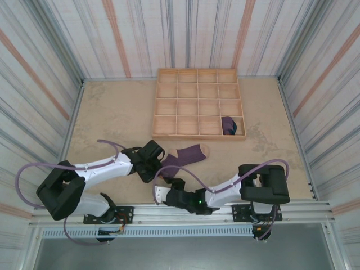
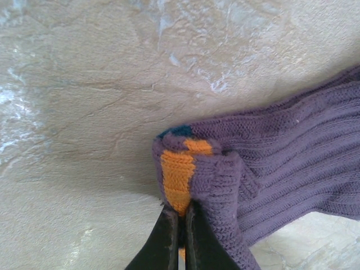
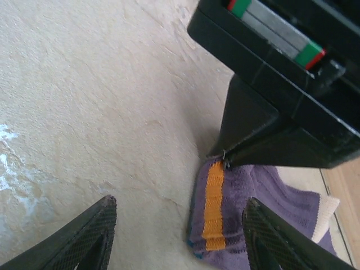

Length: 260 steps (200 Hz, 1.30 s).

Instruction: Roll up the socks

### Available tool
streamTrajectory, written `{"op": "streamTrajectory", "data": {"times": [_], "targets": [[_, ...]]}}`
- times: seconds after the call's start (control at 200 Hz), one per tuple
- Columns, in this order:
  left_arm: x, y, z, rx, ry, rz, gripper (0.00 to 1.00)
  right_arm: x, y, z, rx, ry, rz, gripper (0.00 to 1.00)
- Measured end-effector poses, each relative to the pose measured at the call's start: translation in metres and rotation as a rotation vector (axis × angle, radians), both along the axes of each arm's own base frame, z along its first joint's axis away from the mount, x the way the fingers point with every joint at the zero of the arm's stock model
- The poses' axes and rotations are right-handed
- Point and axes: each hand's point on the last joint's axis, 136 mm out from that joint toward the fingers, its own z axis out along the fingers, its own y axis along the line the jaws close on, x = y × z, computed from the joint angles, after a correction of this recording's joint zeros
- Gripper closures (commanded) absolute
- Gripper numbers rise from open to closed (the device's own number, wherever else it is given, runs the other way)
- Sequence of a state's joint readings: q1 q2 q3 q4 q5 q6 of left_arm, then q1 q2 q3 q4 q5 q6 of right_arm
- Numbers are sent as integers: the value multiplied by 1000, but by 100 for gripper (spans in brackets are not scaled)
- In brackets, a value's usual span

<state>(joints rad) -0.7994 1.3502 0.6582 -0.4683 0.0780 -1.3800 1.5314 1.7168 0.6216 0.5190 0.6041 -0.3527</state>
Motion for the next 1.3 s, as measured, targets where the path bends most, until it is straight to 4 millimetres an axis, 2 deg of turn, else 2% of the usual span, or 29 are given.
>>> {"op": "streamTrajectory", "data": {"times": [0.16,0.401,0.862,1.032,1.197,1.302], "targets": [[0,0,0,0,-1,-4,100,6,5,-1,-2,-8,-3,44],[0,0,0,-1,0,-9,100,25,-1,-10,-22,12,-44,48],[0,0,0,-12,7,-13,100,33,-7,-20,42,104,-144,55],[1,-1,1,-16,7,-13,100,43,-7,-24,78,152,-214,69],[6,1,0,-26,-1,6,100,44,-5,-27,111,193,-259,80],[7,3,1,-33,-7,14,100,43,-5,-26,149,227,-285,91]]}}
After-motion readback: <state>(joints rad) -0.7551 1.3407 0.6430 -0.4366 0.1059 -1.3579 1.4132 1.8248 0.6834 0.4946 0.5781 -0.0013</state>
